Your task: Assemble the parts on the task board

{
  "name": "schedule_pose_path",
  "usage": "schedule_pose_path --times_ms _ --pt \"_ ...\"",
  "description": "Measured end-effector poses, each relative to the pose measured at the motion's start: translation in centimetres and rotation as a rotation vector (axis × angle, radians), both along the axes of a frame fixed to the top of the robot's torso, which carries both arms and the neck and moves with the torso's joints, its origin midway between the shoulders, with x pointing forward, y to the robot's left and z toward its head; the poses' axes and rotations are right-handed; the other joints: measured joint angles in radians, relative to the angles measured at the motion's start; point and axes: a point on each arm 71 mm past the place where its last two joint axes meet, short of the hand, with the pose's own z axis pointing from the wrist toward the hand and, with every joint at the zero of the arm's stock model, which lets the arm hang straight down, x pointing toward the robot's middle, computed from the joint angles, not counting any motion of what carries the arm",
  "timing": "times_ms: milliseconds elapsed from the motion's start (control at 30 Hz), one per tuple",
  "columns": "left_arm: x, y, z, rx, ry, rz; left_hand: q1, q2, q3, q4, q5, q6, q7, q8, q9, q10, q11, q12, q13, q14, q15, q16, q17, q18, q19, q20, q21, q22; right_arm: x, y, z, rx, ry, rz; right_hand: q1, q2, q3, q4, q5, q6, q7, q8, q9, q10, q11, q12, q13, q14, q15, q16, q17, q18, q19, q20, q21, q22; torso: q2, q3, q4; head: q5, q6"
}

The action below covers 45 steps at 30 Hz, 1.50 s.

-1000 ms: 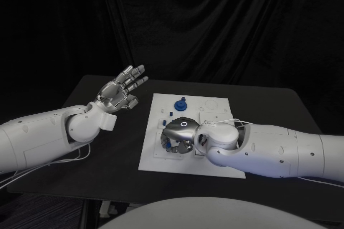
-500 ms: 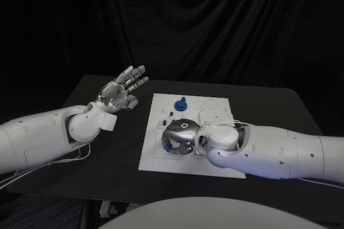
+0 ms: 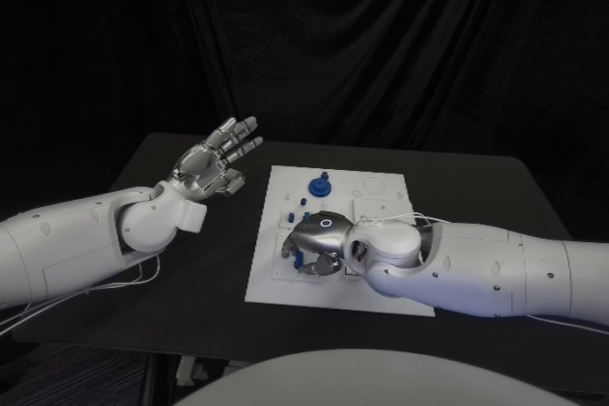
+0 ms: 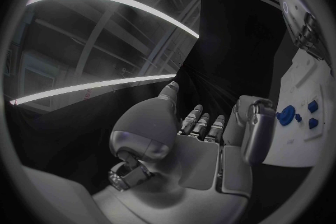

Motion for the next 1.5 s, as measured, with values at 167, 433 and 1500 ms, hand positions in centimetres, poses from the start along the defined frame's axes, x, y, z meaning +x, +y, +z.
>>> schedule_pose_path --times_ms 167,433,1500 --pt "0.0 0.0 0.0 0.001 0.001 0.000 0.000 0.000 0.000 0.000 0.000 0.000 0.000 0.000 0.000 0.000 0.000 0.000 0.000 0.000 0.000 0.000 0.000 0.000 0.000 0.000 0.000 0.000 -0.1 -0.1 -0.3 -0.018 0.012 0.001 -0.001 -0.014 -0.084 0.023 -0.012 -0.097 -0.033 -0.043 -0.036 -0.142 0.025 -0.025 -0.007 -0.046 0.021 -0.032 -0.049 0.000 -0.055 0.023 -0.109 0.000 0.000 -0.0001 0.0002 0.000 0.000" --pt "0.0 0.1 0.0 0.002 0.002 0.000 0.000 0.000 0.000 0.000 0.000 0.000 0.000 0.000 0.000 0.000 0.000 0.000 0.000 0.000 0.000 0.000 0.000 0.000 0.000 0.000 0.000 0.000 0.0 -0.5 -0.4 -0.032 0.019 -0.003 0.056 -0.033 -0.162 0.114 -0.042 -0.127 -0.046 -0.043 -0.067 -0.219 0.032 0.025 0.008 -0.054 0.023 -0.031 -0.053 0.017 -0.058 0.027 -0.130 0.000 0.000 -0.0002 0.0001 -0.002 0.000" --pt "-0.8 0.8 0.0 -0.014 -0.008 0.028 0.006 -0.008 -0.013 -0.013 0.004 0.030 -0.016 0.014 0.005 0.007 -0.007 0.016 0.004 0.000 0.000 0.000 0.000 0.000 -0.004 -0.011 0.000 0.000 1.7 -15.8 9.3 0.304 0.068 -0.363 0.123 0.041 -0.141 0.150 0.038 -0.006 0.028 0.065 -0.095 -0.128 -0.005 0.305 0.064 0.010 0.004 0.070 0.051 0.016 0.030 0.018 0.060 0.000 -0.001 -0.0012 -0.0025 -0.035 0.000"
